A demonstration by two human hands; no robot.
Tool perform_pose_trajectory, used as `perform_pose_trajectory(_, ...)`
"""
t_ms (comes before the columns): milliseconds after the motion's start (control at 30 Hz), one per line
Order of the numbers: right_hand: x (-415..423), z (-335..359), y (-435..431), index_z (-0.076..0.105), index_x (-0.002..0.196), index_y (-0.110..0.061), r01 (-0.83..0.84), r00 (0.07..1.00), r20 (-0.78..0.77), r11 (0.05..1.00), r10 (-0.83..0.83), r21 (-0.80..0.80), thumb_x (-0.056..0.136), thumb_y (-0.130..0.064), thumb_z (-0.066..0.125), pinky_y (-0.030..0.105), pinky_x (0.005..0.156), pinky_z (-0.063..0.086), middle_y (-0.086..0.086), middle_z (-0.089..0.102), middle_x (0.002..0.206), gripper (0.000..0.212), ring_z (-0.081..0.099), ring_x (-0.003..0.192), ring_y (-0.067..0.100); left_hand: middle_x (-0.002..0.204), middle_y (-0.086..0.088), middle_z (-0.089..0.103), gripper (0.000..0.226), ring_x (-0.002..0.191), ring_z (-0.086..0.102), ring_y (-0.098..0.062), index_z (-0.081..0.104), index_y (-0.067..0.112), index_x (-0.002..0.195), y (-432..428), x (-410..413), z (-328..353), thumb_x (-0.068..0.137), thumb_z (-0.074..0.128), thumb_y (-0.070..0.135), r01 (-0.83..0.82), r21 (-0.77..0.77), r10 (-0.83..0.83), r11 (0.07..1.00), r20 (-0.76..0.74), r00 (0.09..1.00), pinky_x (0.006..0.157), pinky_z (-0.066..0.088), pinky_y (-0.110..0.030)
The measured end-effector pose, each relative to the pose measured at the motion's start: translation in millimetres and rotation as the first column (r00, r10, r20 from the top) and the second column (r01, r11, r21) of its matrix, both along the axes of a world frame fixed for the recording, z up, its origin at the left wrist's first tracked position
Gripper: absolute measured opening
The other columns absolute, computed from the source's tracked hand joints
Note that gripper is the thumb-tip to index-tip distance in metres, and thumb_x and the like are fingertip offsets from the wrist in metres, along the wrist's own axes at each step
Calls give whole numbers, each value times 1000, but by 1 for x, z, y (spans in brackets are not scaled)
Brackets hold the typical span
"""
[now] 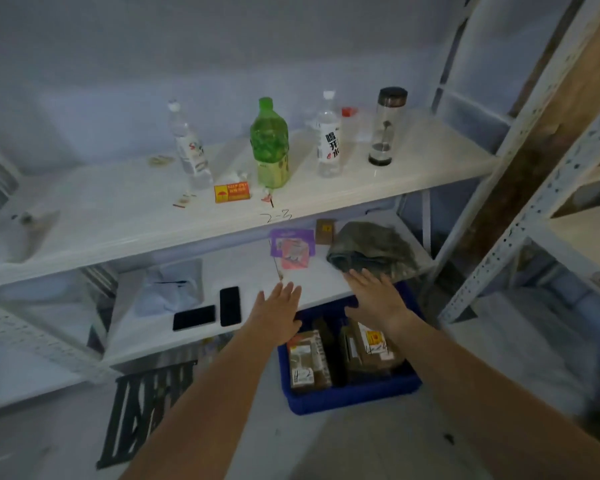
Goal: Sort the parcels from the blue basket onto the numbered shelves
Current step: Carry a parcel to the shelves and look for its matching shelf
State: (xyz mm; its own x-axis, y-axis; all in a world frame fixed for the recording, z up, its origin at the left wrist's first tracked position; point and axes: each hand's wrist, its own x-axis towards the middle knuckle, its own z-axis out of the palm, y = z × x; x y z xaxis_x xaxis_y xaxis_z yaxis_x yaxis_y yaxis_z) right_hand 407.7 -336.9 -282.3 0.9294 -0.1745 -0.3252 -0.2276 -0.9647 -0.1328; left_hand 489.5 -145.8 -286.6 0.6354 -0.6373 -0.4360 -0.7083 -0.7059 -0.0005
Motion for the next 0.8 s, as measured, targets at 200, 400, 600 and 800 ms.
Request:
perform_pose_trajectory(200,44,-93,-29,5,153,-19,73,991,-112,997,-69,35,98,-46,38,43,120,2,-2,1,162,70,-2,149,18,160,-5,-3,70,148,-1,-24,-2,13,152,-26,60,-84,99,37,36,67,94,-63,993,-52,997,119,9,-49)
perform_pose_trajectory(400,52,-202,-75,5,153,-21,224,954,-213,974,-210,44,98,-42,39,42,121,6,-3,5,161,68,3,149,18,160,-6,-3,71,148,0,-25,-4,13,151,-53,104,-205,98,41,28,236,229,-226,945,-65,972,118,12,-50)
perform_pose_trajectory(600,21,-332,-141,15,149,-23,359,900,-254,933,-354,-29,79,-52,28,47,113,28,0,30,154,77,29,141,25,160,-5,-8,72,148,-3,-24,-9,14,151,-115,105,-328,99,40,27,197,174,-173,965,-145,974,118,14,-47)
perform_pose_trajectory(800,-9,-415,-168,10,152,-24,432,865,-295,901,-407,24,85,-44,52,45,115,24,-2,27,154,81,24,143,22,160,-8,-4,75,148,4,-26,-11,14,150,-188,50,-414,98,31,47,-14,-33,5,999,-265,964,119,18,-44)
